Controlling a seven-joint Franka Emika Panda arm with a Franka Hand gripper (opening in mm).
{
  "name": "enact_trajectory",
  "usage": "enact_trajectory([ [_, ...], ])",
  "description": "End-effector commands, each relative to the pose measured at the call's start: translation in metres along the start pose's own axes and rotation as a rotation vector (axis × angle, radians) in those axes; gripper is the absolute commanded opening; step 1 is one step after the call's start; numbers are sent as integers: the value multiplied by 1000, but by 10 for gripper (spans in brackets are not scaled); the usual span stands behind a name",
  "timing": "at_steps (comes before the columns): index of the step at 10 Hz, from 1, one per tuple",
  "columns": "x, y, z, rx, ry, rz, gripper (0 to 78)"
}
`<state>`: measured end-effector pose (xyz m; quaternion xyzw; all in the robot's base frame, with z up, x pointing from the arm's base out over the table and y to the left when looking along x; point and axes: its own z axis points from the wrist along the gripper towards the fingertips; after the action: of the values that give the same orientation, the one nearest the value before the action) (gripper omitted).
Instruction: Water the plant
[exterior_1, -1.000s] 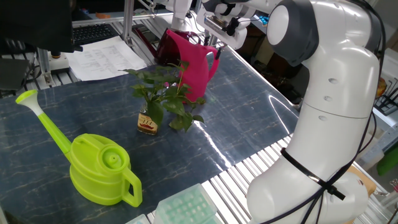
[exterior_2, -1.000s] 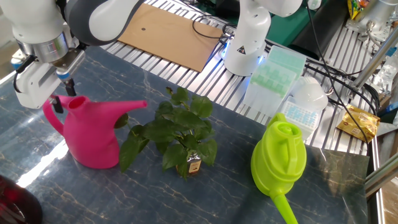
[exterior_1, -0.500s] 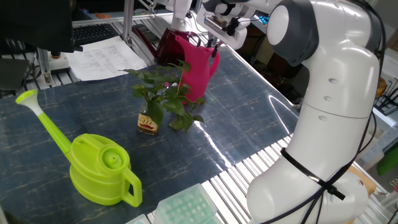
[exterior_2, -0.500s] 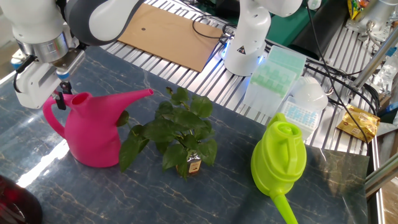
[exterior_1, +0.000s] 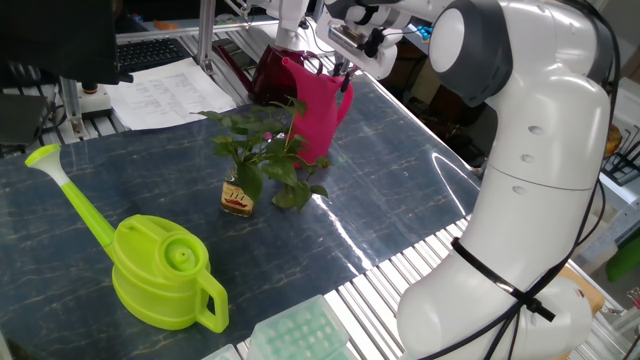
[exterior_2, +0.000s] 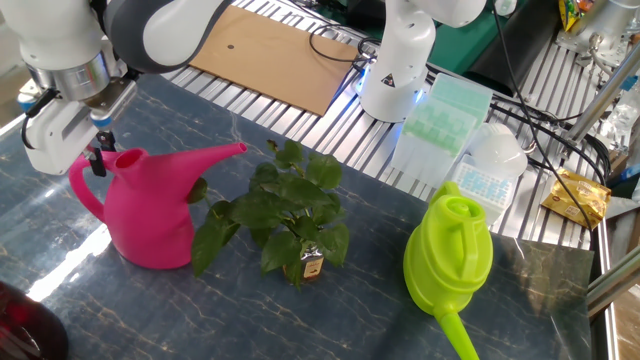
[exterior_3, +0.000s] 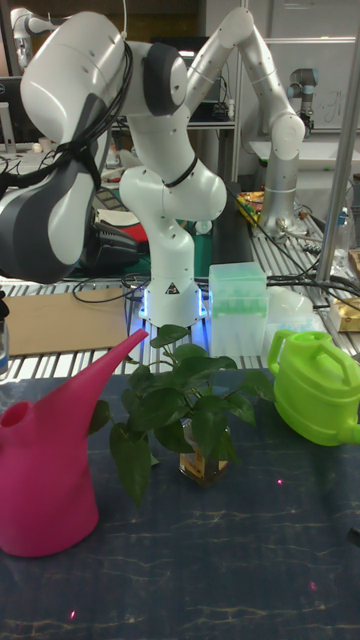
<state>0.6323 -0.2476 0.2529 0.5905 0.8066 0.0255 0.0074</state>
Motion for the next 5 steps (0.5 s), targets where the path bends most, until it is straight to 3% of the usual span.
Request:
enact_trajectory([
  [1, -3, -3, -34, 13, -23, -3, 12],
  [5, -4, -6, -47, 12, -39, -22, 12],
])
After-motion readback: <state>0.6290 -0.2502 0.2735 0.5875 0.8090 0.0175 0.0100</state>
